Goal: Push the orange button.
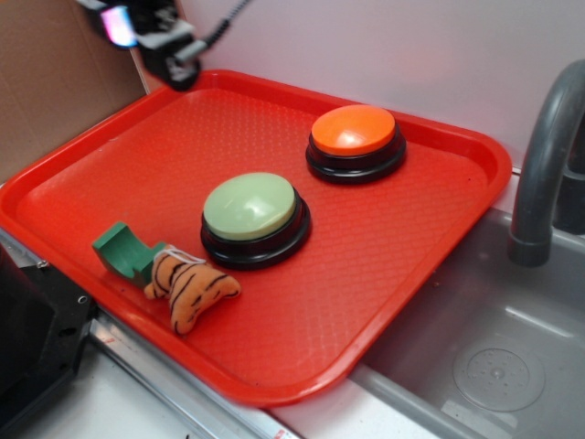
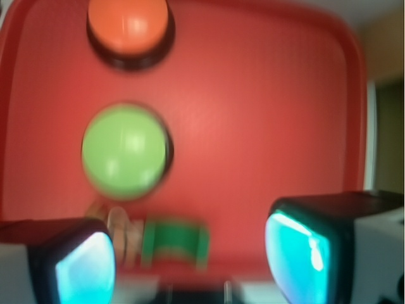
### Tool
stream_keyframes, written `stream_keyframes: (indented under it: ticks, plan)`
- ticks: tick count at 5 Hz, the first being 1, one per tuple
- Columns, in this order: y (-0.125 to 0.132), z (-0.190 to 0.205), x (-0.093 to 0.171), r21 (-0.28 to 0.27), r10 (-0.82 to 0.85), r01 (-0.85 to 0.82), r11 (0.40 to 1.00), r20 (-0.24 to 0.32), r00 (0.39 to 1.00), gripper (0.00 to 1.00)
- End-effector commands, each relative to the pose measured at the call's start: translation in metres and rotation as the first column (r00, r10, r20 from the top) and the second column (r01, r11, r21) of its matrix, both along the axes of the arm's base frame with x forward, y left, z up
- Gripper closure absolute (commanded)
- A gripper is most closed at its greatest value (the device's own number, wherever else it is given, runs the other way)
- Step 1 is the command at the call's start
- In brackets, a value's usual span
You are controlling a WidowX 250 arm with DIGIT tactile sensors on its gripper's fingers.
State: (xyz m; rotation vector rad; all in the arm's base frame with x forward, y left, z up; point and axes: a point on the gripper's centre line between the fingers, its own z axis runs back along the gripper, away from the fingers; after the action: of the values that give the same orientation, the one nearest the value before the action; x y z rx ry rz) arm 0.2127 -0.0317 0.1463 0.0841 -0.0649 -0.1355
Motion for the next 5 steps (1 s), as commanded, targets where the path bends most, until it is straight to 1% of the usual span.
stream_keyframes:
  ticks: [1,2,3,4,5]
  plan:
    - [-0.002,0.009,0.005,0.002,-0.002,0.002,1.0,0.04,0.999,0.0]
    - [-0.002,0.009,0.005,0.002,-0.002,0.002,1.0,0.04,0.999,0.0]
    - [-0.02,-0.002,0.038,-0.04,0.0,0.006,0.999,0.14,0.99,0.0]
    - [-0.032,-0.019,0.074,-0.06,-0.001,0.011,0.998,0.179,0.984,0.0]
    - [-0.041,-0.039,0.098,-0.106,0.005,0.016,0.994,0.198,0.98,0.0]
